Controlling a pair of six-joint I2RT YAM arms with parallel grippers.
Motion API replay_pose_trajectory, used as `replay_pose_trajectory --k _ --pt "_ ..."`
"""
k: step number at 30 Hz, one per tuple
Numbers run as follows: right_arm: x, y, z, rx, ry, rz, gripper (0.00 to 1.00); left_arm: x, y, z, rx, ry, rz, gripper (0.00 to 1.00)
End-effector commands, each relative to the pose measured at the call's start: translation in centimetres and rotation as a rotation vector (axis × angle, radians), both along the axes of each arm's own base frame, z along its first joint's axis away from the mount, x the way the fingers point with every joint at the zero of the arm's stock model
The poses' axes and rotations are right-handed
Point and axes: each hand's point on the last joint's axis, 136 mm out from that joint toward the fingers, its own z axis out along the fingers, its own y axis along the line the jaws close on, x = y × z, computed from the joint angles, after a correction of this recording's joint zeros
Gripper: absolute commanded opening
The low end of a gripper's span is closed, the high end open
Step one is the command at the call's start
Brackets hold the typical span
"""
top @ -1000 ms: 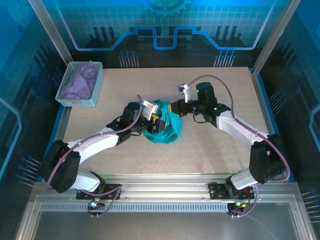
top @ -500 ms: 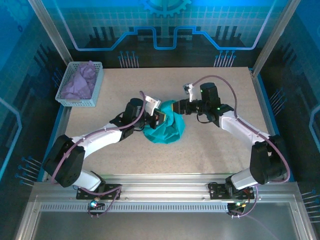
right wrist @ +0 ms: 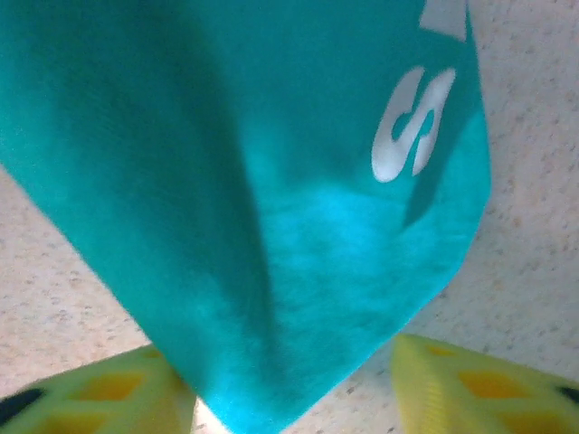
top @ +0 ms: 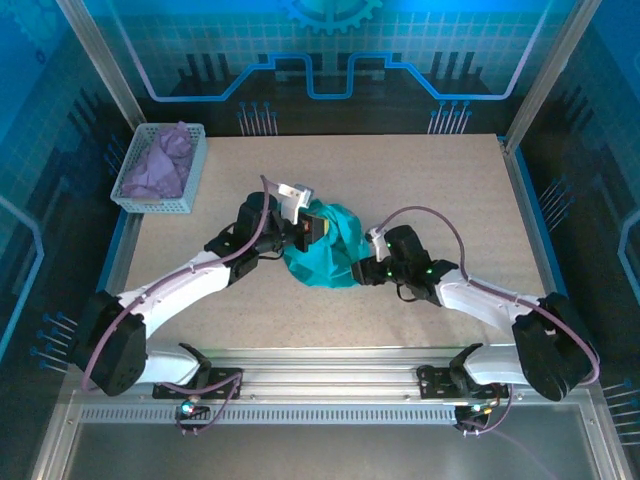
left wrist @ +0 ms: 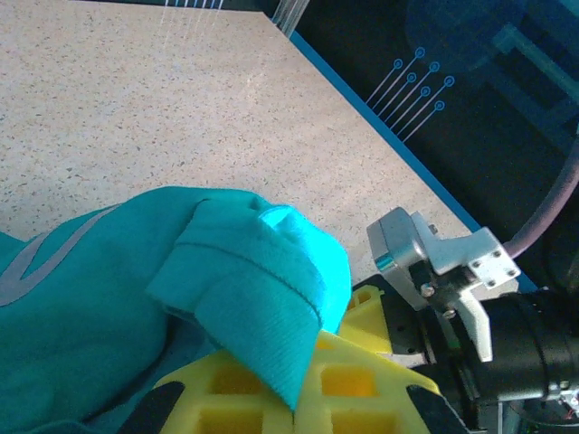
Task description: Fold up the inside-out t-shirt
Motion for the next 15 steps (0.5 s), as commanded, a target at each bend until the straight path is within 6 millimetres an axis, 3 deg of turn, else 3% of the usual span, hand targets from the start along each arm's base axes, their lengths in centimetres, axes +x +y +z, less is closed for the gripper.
replay_pose_trajectory --k 1,4,8,10,13,15 --pt "2.7 0.2 3.1 -0.013 -0.123 -0.023 0.23 -0.4 0.3 2.6 -0.036 -0.032 0.009 0.0" --pt "3.0 0.4 8.0 0.036 -0.223 0.036 0.0 -0.3 1.1 4.9 -0.062 -0.06 0.043 0.0" --pt "3.1 -1.2 16.9 0.157 -0.358 0.069 0.0 0.0 2.0 9.6 -0.155 -0.096 0.057 0.0" --pt "3.2 -2.7 22.4 0.18 -0.453 0.053 0.0 0.4 2.9 12.7 -0.213 -0.126 0.066 0.0" --pt "3.3 -4.7 26.9 0.142 -0.534 0.022 0.0 1.3 5.0 17.2 -0.299 -0.174 0.084 0.0" --pt "3.6 -5.7 28.5 0.106 -0.545 0.0 0.0 2.0 7.0 19.5 -0.347 -0.193 0.109 0.0"
